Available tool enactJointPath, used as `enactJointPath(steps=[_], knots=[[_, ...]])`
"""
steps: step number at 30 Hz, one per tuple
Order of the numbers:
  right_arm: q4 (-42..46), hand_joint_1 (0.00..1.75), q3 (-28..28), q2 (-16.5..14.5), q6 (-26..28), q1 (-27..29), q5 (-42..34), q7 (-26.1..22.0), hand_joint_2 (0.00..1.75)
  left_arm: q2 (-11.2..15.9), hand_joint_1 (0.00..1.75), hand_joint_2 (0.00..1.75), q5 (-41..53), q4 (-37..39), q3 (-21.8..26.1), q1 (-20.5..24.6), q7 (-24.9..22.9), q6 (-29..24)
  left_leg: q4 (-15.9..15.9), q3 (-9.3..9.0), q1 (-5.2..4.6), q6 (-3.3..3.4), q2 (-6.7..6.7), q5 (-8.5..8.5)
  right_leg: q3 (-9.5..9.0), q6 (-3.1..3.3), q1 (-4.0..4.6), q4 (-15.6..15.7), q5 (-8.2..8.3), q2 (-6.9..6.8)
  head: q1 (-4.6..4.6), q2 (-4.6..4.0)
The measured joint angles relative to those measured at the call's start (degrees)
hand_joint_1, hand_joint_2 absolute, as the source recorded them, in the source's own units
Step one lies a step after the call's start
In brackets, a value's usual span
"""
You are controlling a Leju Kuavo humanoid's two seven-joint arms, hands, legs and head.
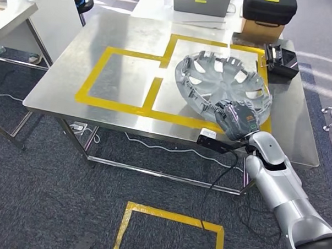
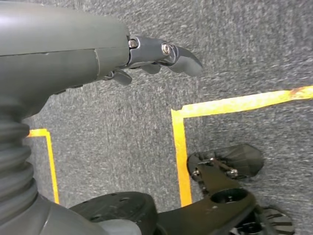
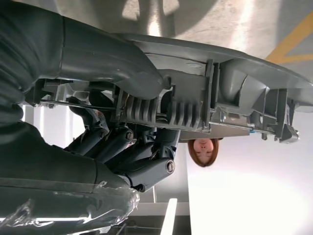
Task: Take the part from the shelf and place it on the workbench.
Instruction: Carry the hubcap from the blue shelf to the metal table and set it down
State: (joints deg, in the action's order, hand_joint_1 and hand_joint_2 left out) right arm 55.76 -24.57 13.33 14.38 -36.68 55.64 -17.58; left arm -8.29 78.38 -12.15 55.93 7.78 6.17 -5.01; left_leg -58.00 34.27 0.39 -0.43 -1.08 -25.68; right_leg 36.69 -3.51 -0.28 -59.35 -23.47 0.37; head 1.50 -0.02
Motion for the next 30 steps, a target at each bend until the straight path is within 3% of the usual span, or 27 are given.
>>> enactJointPath(steps=[4, 5, 7, 8, 9, 10, 11, 13, 14, 16, 19, 21, 23, 24, 25, 26, 28, 30], knots=[[0.01, 1.75, 0.03, -0.01, -0.01, -0.04, -0.07, 0.14, 1.75, 0.01, 0.00, 1.75, -0.02, 0.00, 0.00, 0.04, 0.02, 0.00, -0.95, 0.58, -0.01, -1.18, 0.18, -0.95, -0.33, 1.45, -0.08, 0.54, -0.51, 0.07, -0.30, 0.00], [0.01, 1.75, 0.05, -0.01, -0.01, 0.01, -0.09, 0.20, 1.75, 0.01, 0.00, 1.75, -0.02, 0.00, 0.00, 0.05, 0.02, 0.00, -3.06, 1.63, 0.02, -1.51, 0.29, -2.15, -0.45, 1.76, -0.20, 0.66, -0.55, 0.03, -0.34, 0.00], [0.00, 1.75, 0.06, -0.02, -0.02, 0.22, -0.10, 0.25, 1.75, 0.00, 0.00, 1.75, -0.02, 0.00, 0.00, -0.04, 0.02, 0.00, -10.43, 5.47, 0.08, -1.98, 0.45, -5.45, -0.60, 2.14, -0.25, 0.68, -0.74, -0.01, -0.42, 0.00], [0.00, 1.75, 0.03, -0.03, -0.02, 0.40, -0.08, 0.23, 1.75, 0.00, 0.00, 1.75, -0.03, 0.00, 0.00, -0.10, 0.02, 0.00, -13.91, 7.43, 0.12, -2.09, 0.47, -6.54, -0.70, 2.25, -0.25, 0.68, -0.83, 0.01, -0.42, 0.00], [0.01, 1.75, 0.00, -0.04, -0.03, 0.59, -0.07, 0.20, 1.75, -0.01, 0.00, 1.75, -0.05, 0.00, 0.00, -0.14, 0.02, 0.00, -15.91, 8.76, 0.13, -2.11, 0.48, -6.59, -0.87, 2.30, -0.24, 0.68, -0.97, 0.04, -0.42, 0.00], [0.01, 1.75, -0.02, -0.05, -0.06, 0.75, -0.07, 0.18, 1.75, -0.02, 0.00, 1.75, -0.10, 0.00, 0.00, -0.15, 0.02, 0.00, -15.81, 9.08, 0.13, -2.05, 0.48, -5.44, -1.11, 2.30, -0.24, 0.67, -1.12, 0.07, -0.43, 0.00], [0.01, 1.75, -0.03, -0.09, -0.14, 0.85, -0.09, 0.15, 1.75, 0.01, 0.00, 1.75, -0.15, 0.00, 0.00, -0.14, 0.02, 0.00, -13.43, 8.30, 0.13, -1.90, 0.49, -3.25, -1.42, 2.23, -0.26, 0.67, -1.31, 0.10, -0.42, 0.00], [0.02, 1.75, -0.03, -0.16, -0.33, 0.84, -0.20, 0.15, 1.75, 0.08, 0.00, 1.75, -0.22, 0.00, 0.00, -0.13, 0.02, 0.00, -5.93, 5.18, 0.10, -1.56, 0.53, 1.27, -1.92, 1.84, -0.17, 0.58, -1.78, 0.18, -0.45, 0.00], [0.02, 1.75, -0.03, -0.19, -0.41, 0.77, -0.26, 0.16, 1.75, 0.10, 0.00, 1.75, -0.22, 0.00, 0.00, -0.11, 0.02, 0.00, -2.72, 3.81, 0.10, -1.33, 0.54, 2.36, -1.98, 1.60, -0.06, 0.47, -1.97, 0.24, -0.46, 0.00], [0.07, 1.75, -0.01, -0.20, -0.45, 0.62, -0.35, 0.15, 1.75, 0.12, 0.00, 1.75, -0.22, 0.00, 0.00, -0.12, 0.02, 0.00, -0.30, 2.77, 0.01, -0.83, 0.50, 2.26, -1.94, 1.09, 0.16, 0.50, -2.14, 0.32, -0.44, 0.00], [0.17, 1.75, 0.01, -0.21, -0.47, 0.60, -0.55, 0.09, 1.75, 0.19, 0.00, 1.75, -0.26, 0.00, 0.02, -0.17, 0.02, -0.05, 0.00, 2.58, 0.14, 0.30, 0.41, 2.05, -1.67, 0.28, 0.03, -0.09, -2.92, 0.18, -0.33, 0.00], [0.21, 1.75, -0.01, -0.24, -0.49, 0.68, -0.65, 0.01, 1.75, 0.18, 0.00, 1.75, -0.27, 0.00, 0.02, -0.12, 0.02, -0.09, 0.12, 2.32, 0.26, 0.90, 0.34, 1.94, 0.56, -0.04, -0.02, -4.94, -5.64, 0.08, -0.08, 0.00], [0.20, 1.75, -0.04, -0.27, -0.50, 0.87, -0.67, -0.03, 1.75, 0.14, 0.00, 1.75, -0.28, 0.00, 0.02, -0.25, 0.02, -0.09, 0.10, 2.07, 0.20, 1.21, 0.27, 1.71, 4.43, -0.20, -0.02, -12.86, -8.84, 0.09, 0.08, 0.00], [0.20, 1.75, -0.05, -0.28, -0.50, 0.98, -0.67, -0.03, 1.75, 0.14, 0.00, 1.75, -0.28, 0.00, 0.02, -0.35, 0.02, -0.09, 0.09, 1.88, 0.19, 1.27, 0.24, 1.57, 5.95, -0.28, -0.03, -15.56, -9.31, 0.09, 0.08, 0.00], [0.19, 1.75, -0.05, -0.28, -0.50, 1.04, -0.67, -0.01, 1.75, 0.14, 0.00, 1.75, -0.28, 0.00, 0.02, -0.42, 0.03, -0.09, 0.07, 1.64, 0.20, 1.25, 0.19, 1.39, 6.48, -0.35, -0.05, -15.99, -8.50, 0.08, 0.09, 0.00], [0.19, 1.75, -0.05, -0.28, -0.50, 1.04, -0.68, 0.01, 1.75, 0.14, 0.00, 1.75, -0.28, 0.00, 0.02, -0.45, 0.04, -0.09, 0.05, 1.34, 0.22, 1.16, 0.14, 1.19, 5.93, -0.40, -0.11, -14.15, -6.63, 0.06, 0.09, 0.00], [0.21, 1.75, -0.03, -0.29, -0.50, 0.87, -0.70, 0.04, 1.75, 0.16, 0.00, 1.75, -0.28, 0.00, 0.02, -0.41, 0.09, -0.09, 0.01, 0.65, 0.20, 0.71, 0.05, 0.70, 2.56, -0.50, -0.21, -6.38, -2.01, -0.05, 0.09, 0.00], [0.25, 1.75, -0.04, -0.31, -0.51, 0.63, -0.69, 0.02, 1.75, 0.20, 0.00, 1.75, -0.28, 0.00, 0.02, -0.31, 0.15, -0.09, -0.12, 0.42, 0.02, 0.23, 0.02, 0.36, -0.18, -0.43, -0.18, -0.69, -0.24, -0.10, 0.07, 0.00]])
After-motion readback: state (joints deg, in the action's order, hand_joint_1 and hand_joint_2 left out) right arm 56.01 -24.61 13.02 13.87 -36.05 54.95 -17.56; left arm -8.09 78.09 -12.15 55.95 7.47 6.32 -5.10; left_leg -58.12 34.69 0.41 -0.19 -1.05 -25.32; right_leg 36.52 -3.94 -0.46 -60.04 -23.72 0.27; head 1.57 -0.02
